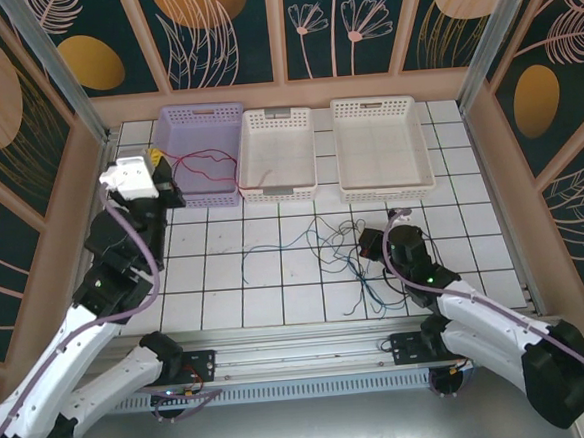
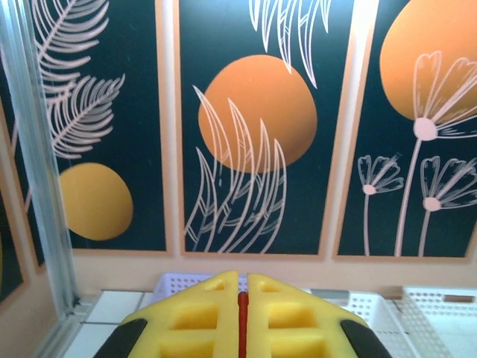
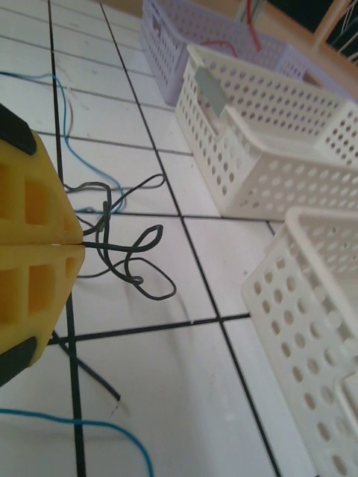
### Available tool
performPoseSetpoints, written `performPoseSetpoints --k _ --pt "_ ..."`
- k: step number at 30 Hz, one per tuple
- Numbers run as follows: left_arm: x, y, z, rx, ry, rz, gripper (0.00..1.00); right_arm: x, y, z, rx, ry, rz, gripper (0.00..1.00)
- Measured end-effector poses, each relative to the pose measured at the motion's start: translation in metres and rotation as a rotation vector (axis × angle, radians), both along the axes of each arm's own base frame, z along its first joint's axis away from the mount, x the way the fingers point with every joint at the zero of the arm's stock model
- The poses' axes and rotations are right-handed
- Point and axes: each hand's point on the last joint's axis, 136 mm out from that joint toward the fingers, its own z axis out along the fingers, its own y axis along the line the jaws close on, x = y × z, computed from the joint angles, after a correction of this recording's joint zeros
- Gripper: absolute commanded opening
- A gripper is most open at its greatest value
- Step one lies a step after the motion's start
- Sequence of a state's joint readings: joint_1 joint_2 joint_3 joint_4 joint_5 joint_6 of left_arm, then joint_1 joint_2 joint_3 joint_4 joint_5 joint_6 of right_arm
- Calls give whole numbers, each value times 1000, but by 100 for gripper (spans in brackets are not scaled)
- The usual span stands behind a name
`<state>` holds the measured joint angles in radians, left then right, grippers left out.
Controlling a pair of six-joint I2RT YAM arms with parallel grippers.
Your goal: Untangle the cables
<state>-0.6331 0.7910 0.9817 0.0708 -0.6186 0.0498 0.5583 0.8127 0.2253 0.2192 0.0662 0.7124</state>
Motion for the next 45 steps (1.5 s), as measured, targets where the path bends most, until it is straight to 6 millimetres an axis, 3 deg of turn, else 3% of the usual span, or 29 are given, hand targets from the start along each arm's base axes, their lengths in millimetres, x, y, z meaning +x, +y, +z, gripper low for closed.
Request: performPoseSetpoints --k 5,10,16,21,25,29,33,41,45 --pt "11 2 30 52 -51 78 0 -5 7 13 18 -45 43 0" --pt "22 2 47 97 -80 143 0 -11 16 12 9 -40 91 0" --pt "54 1 26 189 -21 217 0 -19 26 8 -14 -34 146 0" --pt "81 27 9 187 33 308 0 -26 39 13 -36 -42 203 0" --pt "89 47 10 140 35 356 0 -30 49 20 -43 -61 235 0" --pt "99 54 3 109 45 366 0 -33 53 16 -62 -54 251 0" --pt "115 58 -26 92 98 365 0 -35 56 9 -79 -38 265 0" --pt "162 67 -118 96 300 390 0 -39 62 5 -91 -33 293 0" --pt "173 75 -150 87 375 410 0 -40 63 5 -91 -34 296 0"
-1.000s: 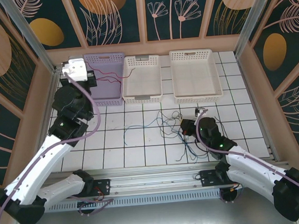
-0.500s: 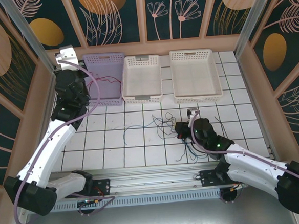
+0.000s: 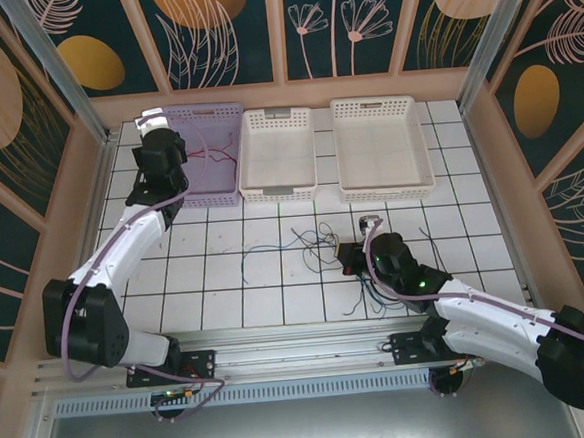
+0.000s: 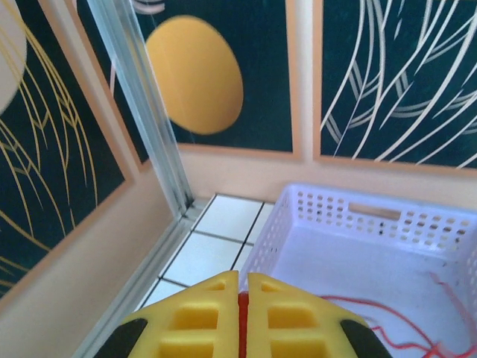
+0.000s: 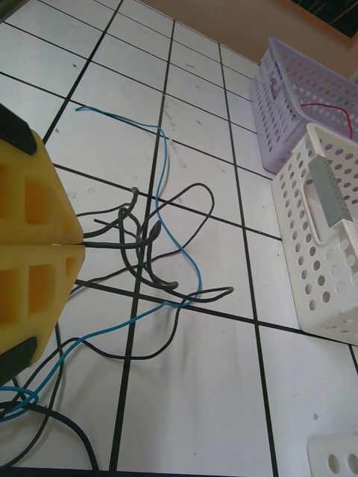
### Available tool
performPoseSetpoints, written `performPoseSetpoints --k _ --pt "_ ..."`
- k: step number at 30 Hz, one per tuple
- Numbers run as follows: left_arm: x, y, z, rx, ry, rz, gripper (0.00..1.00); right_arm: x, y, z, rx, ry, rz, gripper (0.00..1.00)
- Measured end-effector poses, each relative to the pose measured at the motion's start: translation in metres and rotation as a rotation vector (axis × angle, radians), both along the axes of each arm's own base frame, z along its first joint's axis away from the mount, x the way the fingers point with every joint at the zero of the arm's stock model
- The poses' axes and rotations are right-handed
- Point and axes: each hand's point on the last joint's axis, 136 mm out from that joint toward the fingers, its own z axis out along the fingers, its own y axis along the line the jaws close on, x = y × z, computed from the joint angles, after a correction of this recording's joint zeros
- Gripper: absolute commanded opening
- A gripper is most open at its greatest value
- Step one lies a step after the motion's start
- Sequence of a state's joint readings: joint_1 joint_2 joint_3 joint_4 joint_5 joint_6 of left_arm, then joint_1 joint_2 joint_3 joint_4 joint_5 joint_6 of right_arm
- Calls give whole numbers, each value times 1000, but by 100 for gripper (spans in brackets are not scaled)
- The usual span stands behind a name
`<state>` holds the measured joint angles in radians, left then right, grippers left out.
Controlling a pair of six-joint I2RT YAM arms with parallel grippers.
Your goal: Untangle the cables
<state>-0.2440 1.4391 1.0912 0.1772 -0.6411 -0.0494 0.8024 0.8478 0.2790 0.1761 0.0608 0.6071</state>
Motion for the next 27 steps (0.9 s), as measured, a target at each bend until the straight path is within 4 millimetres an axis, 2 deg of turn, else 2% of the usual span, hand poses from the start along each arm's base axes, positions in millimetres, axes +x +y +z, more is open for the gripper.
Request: performPoseSetpoints --k 5,9,12,19,27 --pt "3 8 -14 -29 20 26 0 -2 0 -2 -3 2 4 0" --pt "5 7 -23 -50 33 26 0 -3 -1 -5 -9 5 6 0" --pt "10 4 -45 -60 84 23 0 -2 -1 -5 -8 5 7 0" --pt "35 -5 -109 -63 263 25 0 -4 2 -7 -11 13 18 0" --pt "57 -10 -154 -49 381 48 0 -11 9 -5 -7 16 60 0"
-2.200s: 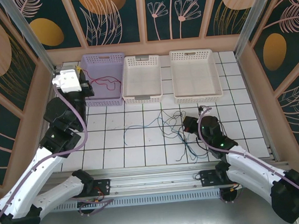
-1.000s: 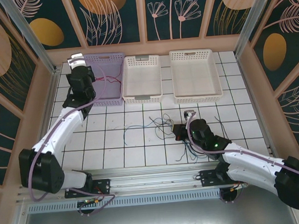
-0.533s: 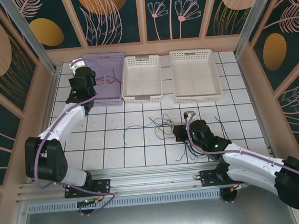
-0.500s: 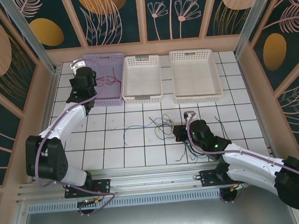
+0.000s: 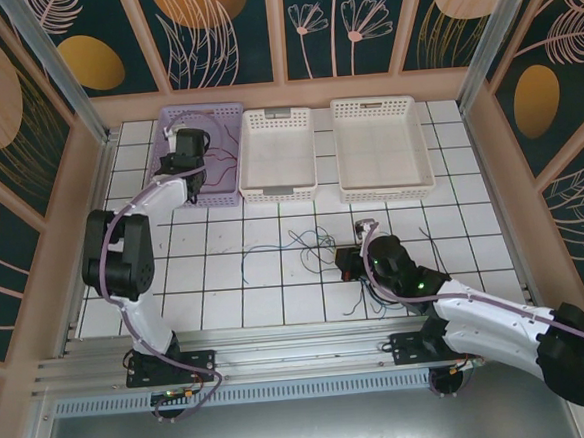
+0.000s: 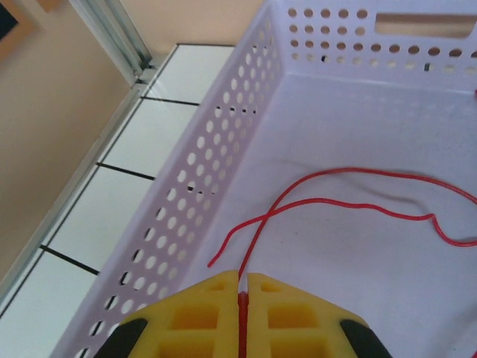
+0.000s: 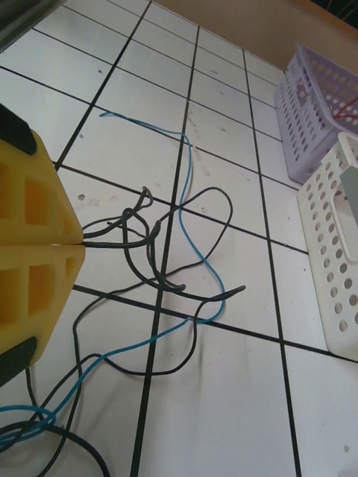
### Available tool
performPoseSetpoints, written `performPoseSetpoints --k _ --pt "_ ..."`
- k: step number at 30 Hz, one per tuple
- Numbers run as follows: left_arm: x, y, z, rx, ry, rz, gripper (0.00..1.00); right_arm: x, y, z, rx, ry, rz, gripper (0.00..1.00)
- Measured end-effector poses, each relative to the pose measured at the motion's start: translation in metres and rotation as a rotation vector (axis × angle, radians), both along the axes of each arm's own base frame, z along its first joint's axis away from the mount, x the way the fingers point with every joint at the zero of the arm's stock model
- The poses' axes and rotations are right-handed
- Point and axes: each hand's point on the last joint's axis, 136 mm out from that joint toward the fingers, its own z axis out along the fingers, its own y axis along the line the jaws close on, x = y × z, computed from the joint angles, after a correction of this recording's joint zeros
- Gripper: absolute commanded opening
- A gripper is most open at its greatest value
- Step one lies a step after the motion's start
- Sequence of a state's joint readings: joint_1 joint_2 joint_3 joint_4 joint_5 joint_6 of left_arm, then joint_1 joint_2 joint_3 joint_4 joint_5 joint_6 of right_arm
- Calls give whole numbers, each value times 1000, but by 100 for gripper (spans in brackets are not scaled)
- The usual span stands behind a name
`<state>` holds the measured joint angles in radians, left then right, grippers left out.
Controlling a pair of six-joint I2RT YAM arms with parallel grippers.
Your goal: Untangle the cables
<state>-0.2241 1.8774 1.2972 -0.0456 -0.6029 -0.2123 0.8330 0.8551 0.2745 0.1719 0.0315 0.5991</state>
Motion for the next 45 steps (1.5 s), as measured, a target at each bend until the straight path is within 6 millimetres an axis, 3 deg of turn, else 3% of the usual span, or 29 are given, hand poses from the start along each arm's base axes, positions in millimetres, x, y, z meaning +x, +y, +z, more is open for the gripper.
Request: performPoseSetpoints --k 10,15,28,39,45 --pt "12 -3 -35 10 96 9 0 -1 6 10 4 -22 28 0" --pt "12 -3 -35 10 113 8 30 0 7 13 4 -29 31 0" --pt "15 -12 -30 -24 135 -33 54 -7 11 15 12 -24 61 0" --pt "18 -10 -1 -137 100 -57 76 -9 11 21 16 -28 65 0" --pt "24 -18 30 -219 54 -103 78 -9 13 27 24 -34 69 0"
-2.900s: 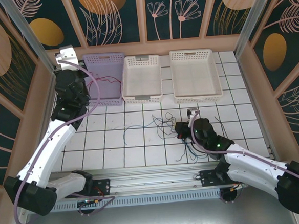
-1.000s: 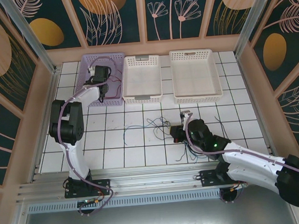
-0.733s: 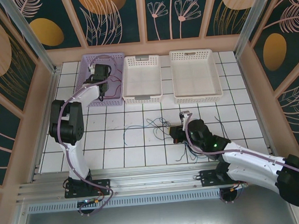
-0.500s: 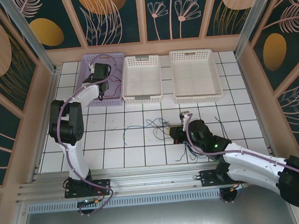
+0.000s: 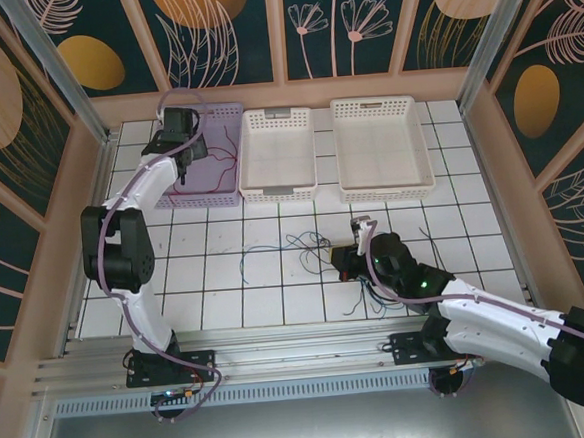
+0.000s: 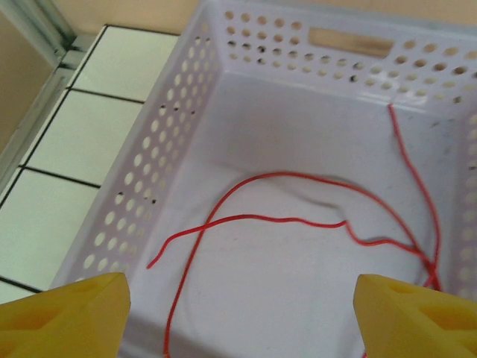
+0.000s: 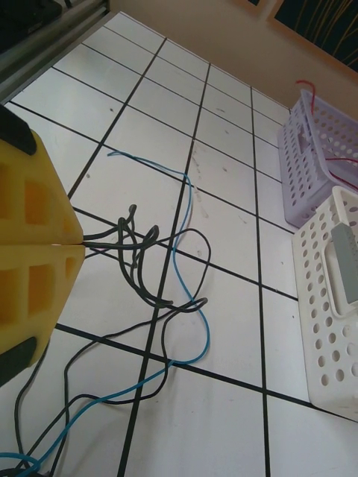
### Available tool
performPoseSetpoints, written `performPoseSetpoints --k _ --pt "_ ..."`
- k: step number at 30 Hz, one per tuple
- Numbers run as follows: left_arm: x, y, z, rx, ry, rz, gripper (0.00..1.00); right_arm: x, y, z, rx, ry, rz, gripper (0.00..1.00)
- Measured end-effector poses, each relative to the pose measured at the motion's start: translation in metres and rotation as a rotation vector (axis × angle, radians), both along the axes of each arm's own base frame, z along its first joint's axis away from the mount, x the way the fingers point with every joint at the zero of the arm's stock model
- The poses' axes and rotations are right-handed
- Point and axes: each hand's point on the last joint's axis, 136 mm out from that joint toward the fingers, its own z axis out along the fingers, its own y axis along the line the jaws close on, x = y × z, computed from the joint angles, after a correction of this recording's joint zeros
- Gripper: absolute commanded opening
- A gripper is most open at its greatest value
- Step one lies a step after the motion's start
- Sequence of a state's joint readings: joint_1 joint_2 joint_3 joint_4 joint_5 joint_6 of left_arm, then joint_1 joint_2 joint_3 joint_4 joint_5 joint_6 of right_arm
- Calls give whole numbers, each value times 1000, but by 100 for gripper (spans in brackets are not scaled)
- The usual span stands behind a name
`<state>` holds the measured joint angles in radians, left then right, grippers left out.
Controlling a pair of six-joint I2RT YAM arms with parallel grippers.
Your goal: Untangle the cables
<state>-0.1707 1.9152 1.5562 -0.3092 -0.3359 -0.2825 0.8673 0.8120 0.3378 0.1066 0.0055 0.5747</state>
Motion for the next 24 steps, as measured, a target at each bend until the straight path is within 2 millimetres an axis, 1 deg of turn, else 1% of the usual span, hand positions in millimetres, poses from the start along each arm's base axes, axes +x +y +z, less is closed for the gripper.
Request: performPoseSetpoints --k 5,9,13,16,19,22,24 --pt "4 -9 14 -46 -14 -28 78 -1 1 1 1 -1 4 0" --pt "-1 -12 16 -72 -3 -33 76 -1 2 1 0 0 7 0" --pt "-11 -15 22 -118 -8 -32 75 -2 1 1 -1 1 7 0" --pt "-28 -25 32 -203 -29 -62 75 -1 3 6 4 0 8 0" --pt "-52 -42 51 -334 -76 -127 74 0 8 20 23 -14 21 0" --pt "-74 -69 71 -507 -128 -234 73 -1 16 36 47 -29 60 0" --pt "-92 -91 75 -629 -139 -320 76 -4 24 45 61 -36 103 0"
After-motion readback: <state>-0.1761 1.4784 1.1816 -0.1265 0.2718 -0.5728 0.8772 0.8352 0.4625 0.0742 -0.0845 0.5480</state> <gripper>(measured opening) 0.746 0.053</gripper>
